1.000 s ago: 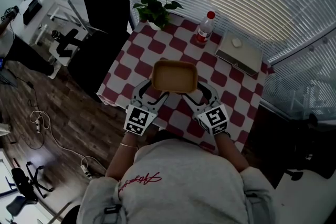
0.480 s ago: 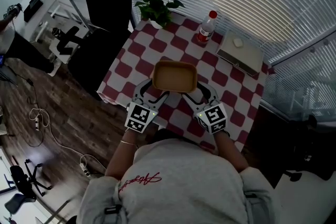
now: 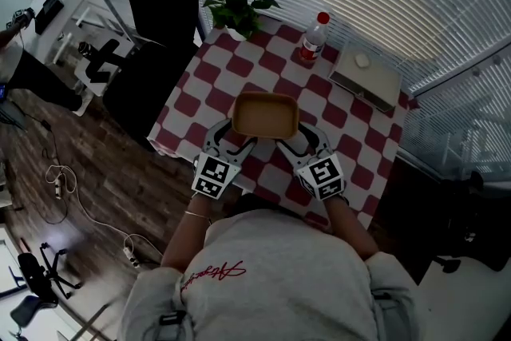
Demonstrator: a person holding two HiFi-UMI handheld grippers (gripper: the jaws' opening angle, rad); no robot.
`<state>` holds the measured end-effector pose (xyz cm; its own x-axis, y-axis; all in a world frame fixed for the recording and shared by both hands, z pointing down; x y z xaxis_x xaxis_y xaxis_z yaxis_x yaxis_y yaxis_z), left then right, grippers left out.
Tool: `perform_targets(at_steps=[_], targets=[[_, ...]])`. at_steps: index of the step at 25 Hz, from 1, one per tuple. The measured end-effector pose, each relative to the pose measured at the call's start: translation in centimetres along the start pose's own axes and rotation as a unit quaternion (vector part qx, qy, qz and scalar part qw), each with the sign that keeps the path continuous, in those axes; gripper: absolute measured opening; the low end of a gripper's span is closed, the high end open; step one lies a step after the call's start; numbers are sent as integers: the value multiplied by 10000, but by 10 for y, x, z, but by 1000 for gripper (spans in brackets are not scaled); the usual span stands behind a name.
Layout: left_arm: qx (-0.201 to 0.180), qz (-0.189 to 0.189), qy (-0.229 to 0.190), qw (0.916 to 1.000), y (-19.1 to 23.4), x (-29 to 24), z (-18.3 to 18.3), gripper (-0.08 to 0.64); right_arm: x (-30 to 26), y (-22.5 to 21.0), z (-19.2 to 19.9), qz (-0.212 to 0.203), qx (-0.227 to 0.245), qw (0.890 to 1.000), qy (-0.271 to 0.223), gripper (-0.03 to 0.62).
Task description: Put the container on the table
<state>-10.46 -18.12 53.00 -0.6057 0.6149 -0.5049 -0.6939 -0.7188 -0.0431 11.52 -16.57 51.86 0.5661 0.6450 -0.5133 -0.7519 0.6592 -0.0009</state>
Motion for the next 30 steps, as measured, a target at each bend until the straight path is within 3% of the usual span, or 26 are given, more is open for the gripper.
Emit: perform_targets(at_steps=[30], targets=[[199,54,510,9985,7,-15,28,293,-24,0,14,-125,99,9990,407,272]])
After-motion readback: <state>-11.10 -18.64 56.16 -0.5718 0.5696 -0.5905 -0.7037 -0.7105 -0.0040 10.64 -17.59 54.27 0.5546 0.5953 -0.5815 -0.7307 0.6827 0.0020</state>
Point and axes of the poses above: the fingertips, and each gripper's own axes: x backward along the fingers, y to its left, z out of its underside, the point moved 10 cm from there along x, backward along the fingers, and after that the axes turned 7 degrees about y, right-handed, at the moved point
